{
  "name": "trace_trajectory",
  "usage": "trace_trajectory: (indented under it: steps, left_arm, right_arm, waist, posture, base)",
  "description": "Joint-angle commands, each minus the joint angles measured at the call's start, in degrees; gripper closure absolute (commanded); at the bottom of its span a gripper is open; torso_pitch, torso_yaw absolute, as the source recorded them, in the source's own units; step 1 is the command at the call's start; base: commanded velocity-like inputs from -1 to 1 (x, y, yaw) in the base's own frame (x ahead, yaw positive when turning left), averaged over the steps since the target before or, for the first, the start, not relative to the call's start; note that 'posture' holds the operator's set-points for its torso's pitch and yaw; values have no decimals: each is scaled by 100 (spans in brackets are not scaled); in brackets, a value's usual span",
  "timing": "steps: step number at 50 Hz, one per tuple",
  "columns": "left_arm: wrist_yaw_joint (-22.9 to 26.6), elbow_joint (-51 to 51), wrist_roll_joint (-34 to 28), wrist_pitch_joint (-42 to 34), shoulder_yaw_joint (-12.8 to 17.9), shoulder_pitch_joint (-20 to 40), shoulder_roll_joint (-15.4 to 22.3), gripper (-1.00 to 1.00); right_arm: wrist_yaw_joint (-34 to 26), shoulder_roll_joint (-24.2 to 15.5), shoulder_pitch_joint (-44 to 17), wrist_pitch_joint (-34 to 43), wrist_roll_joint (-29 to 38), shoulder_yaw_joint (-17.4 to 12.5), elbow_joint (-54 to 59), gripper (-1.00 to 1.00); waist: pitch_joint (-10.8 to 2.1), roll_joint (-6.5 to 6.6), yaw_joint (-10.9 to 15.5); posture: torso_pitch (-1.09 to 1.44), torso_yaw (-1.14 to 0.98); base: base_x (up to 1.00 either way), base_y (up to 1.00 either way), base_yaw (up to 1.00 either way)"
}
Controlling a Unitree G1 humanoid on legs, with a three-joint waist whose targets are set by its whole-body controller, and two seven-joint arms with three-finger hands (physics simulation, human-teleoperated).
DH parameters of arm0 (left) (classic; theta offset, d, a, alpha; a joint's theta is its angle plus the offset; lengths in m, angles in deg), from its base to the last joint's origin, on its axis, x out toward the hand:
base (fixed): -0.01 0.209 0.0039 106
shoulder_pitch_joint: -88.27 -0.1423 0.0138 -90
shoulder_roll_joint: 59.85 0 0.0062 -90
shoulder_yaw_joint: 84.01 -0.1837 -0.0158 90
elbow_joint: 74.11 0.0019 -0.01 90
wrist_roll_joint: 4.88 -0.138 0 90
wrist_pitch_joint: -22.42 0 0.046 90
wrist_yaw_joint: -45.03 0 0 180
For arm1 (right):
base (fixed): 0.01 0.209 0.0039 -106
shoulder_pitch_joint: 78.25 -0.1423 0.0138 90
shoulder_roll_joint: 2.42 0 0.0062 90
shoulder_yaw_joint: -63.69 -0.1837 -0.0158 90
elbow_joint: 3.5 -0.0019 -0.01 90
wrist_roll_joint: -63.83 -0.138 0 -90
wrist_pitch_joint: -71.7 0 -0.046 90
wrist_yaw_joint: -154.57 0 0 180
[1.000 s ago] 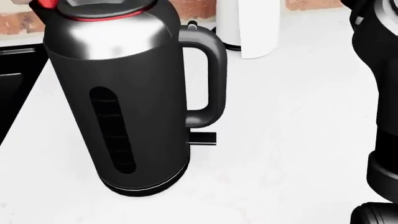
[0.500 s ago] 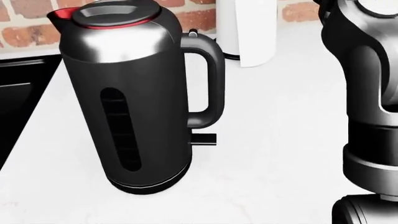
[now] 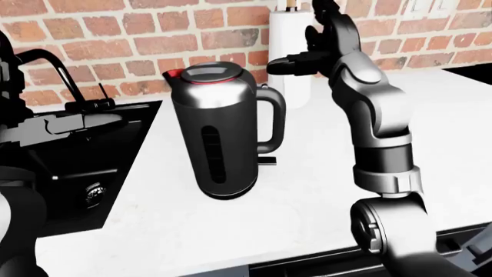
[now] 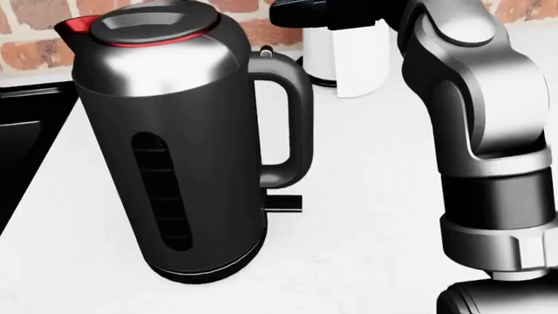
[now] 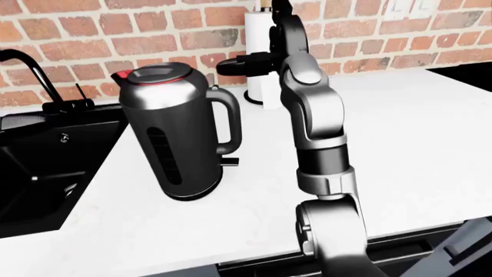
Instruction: Press the button to open the lid of the electric kettle.
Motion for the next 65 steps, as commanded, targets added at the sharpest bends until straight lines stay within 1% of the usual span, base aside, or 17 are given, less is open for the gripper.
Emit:
trace_trajectory:
  steps: [1,13,16,21,27,28,34,44,52,65]
  left_arm:
    - [-11,-71,-5,135,50,117,89,-100]
    - [-47,-75,55,109,78,131,129,-100]
    - [-57,-75,76,110,92,123,139,-100]
    - [-68,-76,101,113,102,119,154,-100]
    - [-86,-74,120,121,100,112,159,-100]
    - [-89,-74,126,118,101,115,161,-100]
    - [-94,-70,140,127,109,109,164,-100]
    - [-126,-80,181,98,123,135,200,-100]
    - [-150,-86,219,83,138,147,226,-100]
    - [-176,-91,270,89,160,133,250,-100]
  right_arm:
    - [-6,-29,-223,-151,9,-32,-222,-100]
    - [-2,-12,-305,-134,-61,-45,-114,-100]
    - [-13,30,-217,-82,-58,-7,-221,-100]
    - [-40,35,-233,20,-106,-29,-294,-100]
    - [-108,44,-219,269,-346,-62,-533,-100]
    - [-115,63,-229,366,-455,-104,-603,-100]
    - [-106,45,-242,462,-654,-117,-647,-100]
    - [-60,-5,-298,427,-698,-83,-598,-100]
    - [-54,31,-251,405,-674,-30,-622,-100]
    - [-76,55,-152,392,-616,-43,-661,-100]
  waist:
    - [-99,18,1]
    - [-83,15,-3]
    - [-79,17,-7]
    - [-74,21,-15]
    - [-58,23,-16]
    - [-57,24,-18]
    - [-55,27,-25]
    - [-55,33,-25]
    - [-59,36,-21]
    - [-70,32,-12]
  posture:
    - [-25,0]
    - [-25,0]
    - [-25,0]
    - [-25,0]
    - [-25,0]
    - [-25,0]
    - [-25,0]
    - [-25,0]
    - [-25,0]
    - [-25,0]
  base:
    - [0,0,0]
    - [0,0,0]
    - [0,0,0]
    - [0,0,0]
    - [0,0,0]
    - [0,0,0]
    - [0,0,0]
    - [0,0,0]
    - [0,0,0]
    - [0,0,0]
